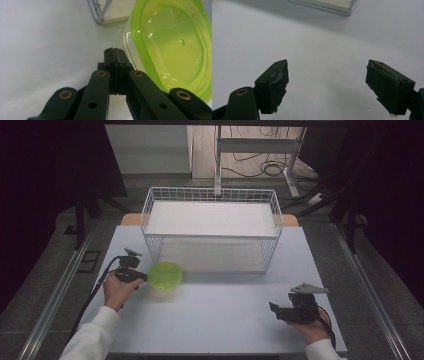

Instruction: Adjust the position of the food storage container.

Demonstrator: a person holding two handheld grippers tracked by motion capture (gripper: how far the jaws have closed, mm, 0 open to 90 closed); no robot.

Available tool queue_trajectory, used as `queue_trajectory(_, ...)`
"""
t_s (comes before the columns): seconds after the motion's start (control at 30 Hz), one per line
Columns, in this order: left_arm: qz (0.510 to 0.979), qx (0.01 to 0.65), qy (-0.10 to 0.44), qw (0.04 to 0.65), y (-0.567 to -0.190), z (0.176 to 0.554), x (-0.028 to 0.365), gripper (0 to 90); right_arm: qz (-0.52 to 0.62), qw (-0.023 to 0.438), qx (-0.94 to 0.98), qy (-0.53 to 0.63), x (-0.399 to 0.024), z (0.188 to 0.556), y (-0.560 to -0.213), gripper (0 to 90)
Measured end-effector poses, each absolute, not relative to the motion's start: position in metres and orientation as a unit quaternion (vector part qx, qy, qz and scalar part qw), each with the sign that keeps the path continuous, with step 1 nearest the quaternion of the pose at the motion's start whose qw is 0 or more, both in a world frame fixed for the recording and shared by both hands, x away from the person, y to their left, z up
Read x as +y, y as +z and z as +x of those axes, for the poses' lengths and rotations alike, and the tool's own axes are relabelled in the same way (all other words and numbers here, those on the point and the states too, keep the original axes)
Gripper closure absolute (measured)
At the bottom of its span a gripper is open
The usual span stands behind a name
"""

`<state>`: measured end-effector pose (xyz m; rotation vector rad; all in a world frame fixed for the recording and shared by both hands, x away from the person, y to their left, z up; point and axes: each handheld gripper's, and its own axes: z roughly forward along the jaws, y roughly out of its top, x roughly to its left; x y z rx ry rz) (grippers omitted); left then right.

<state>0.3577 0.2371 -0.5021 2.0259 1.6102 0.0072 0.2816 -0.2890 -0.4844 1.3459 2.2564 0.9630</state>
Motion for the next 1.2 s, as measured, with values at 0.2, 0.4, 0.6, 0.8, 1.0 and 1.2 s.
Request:
queue_trajectory(0.2,0.754,0.595,-0.002,0.279,-0.503,0.362,0.221,89.9,0.474,0.171,0.794,0.339,-0.289,0.281,-0.484,18.4)
queue_trajectory(0.4,0.76,0.588,-0.007,0.277,-0.504,0.363,0.208,90.0,0.475,0.172,0.793,0.339,-0.29,0.281,-0.484,18.4)
queue_trajectory(0.6,0.756,0.588,-0.012,0.287,-0.507,0.364,0.191,90.0,0.475,0.172,0.793,0.34,-0.29,0.281,-0.483,18.3)
queue_trajectory(0.8,0.769,0.571,-0.018,0.286,-0.507,0.367,0.175,90.0,0.475,0.172,0.793,0.34,-0.289,0.281,-0.483,18.3)
queue_trajectory(1.0,0.782,0.555,-0.029,0.284,-0.507,0.369,0.155,90.0,0.475,0.172,0.793,0.34,-0.29,0.28,-0.483,18.4)
queue_trajectory(1.2,0.781,0.553,-0.032,0.288,-0.508,0.369,0.139,90.0,0.475,0.173,0.793,0.34,-0.29,0.28,-0.483,18.4)
